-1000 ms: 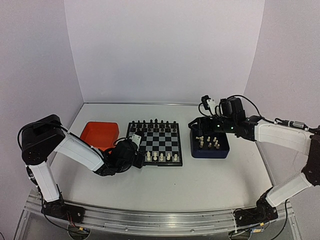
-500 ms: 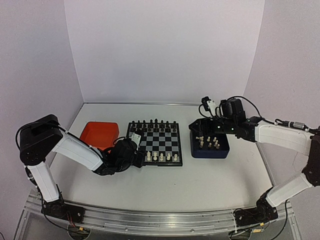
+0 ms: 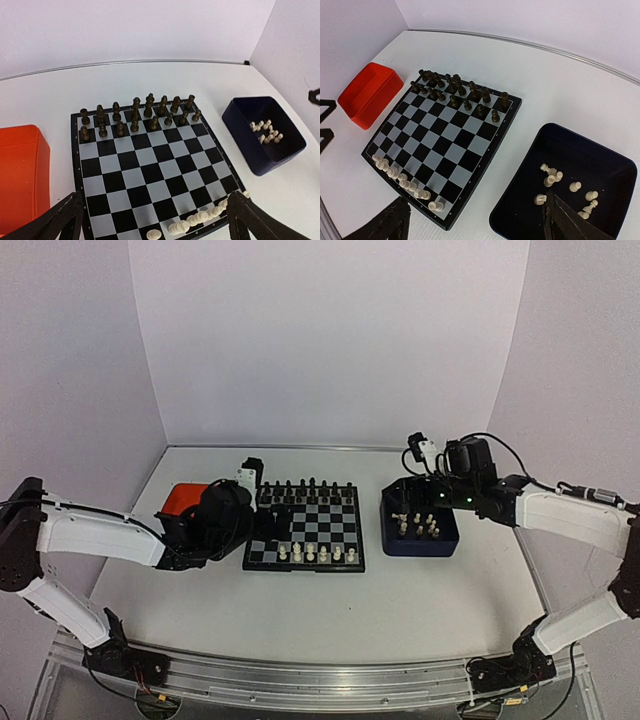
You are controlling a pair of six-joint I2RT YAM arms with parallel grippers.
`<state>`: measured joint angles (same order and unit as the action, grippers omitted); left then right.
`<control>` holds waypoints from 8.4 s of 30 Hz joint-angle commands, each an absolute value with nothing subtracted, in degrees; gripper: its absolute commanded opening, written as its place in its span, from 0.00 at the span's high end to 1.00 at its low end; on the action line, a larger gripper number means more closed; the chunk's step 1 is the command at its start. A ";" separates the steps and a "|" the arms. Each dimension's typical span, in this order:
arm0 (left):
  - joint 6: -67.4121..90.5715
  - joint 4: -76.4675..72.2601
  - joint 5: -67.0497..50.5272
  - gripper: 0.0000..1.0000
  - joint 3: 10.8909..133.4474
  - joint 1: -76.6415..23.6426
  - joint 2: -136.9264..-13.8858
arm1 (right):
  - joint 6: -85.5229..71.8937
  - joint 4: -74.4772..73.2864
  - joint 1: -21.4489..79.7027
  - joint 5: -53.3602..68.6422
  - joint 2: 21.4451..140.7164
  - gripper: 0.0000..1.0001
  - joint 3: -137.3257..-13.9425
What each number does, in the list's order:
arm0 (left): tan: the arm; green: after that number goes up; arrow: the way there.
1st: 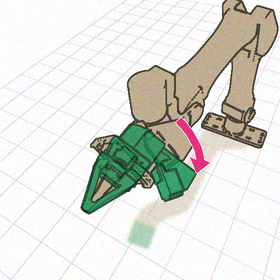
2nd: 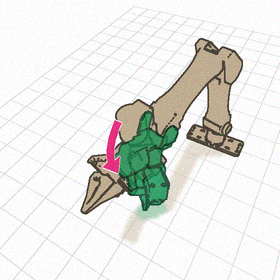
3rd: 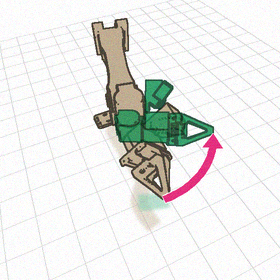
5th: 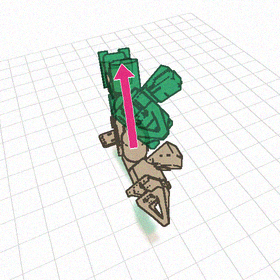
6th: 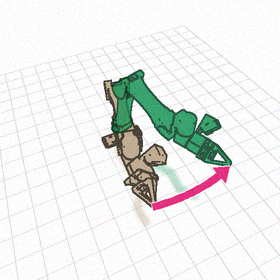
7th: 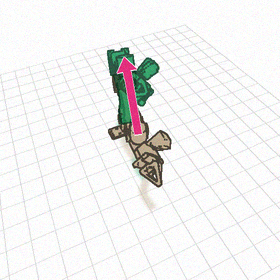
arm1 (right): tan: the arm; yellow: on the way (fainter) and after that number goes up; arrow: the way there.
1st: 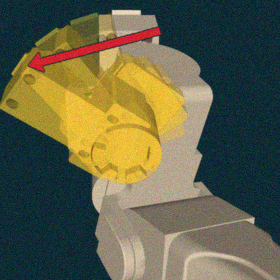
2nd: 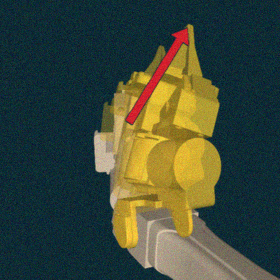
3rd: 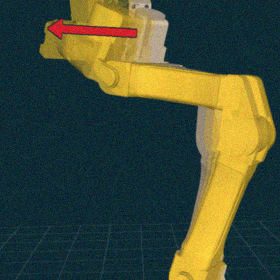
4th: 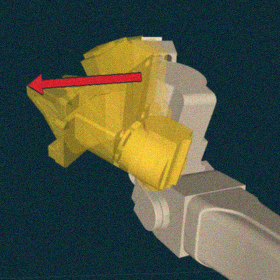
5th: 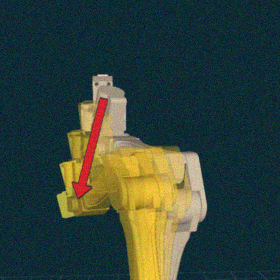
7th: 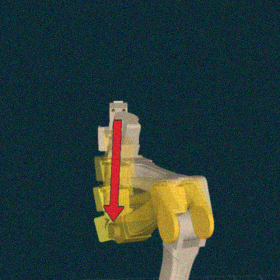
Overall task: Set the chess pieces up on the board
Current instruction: Pick up the chess piece from the storage box, then place the chess piece on the chessboard.
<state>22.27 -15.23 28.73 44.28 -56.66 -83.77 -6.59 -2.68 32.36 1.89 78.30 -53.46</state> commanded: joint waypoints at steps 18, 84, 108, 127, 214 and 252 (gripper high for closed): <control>38.16 7.82 21.19 0.00 73.03 -44.74 -92.05 | -11.27 -13.25 20.62 4.37 89.15 0.05 -61.03; 28.97 12.45 1.56 0.00 80.94 -35.68 -100.95 | -31.61 -34.54 26.08 -2.59 114.95 0.65 -81.73; 27.86 12.37 0.18 0.00 81.31 -35.68 -101.55 | -31.57 -34.54 26.17 -4.40 113.97 0.85 -81.17; 25.02 10.99 -5.22 0.00 80.27 -35.68 -100.10 | -31.38 -34.73 26.24 -6.86 105.97 1.00 -78.35; -18.56 19.38 -49.83 0.69 103.09 -46.41 -118.87 | -10.71 -56.74 35.88 29.10 105.96 1.00 -105.00; -19.31 18.35 -51.77 0.84 98.62 -46.26 -116.21 | -12.44 -49.46 35.86 33.58 100.87 1.00 -99.64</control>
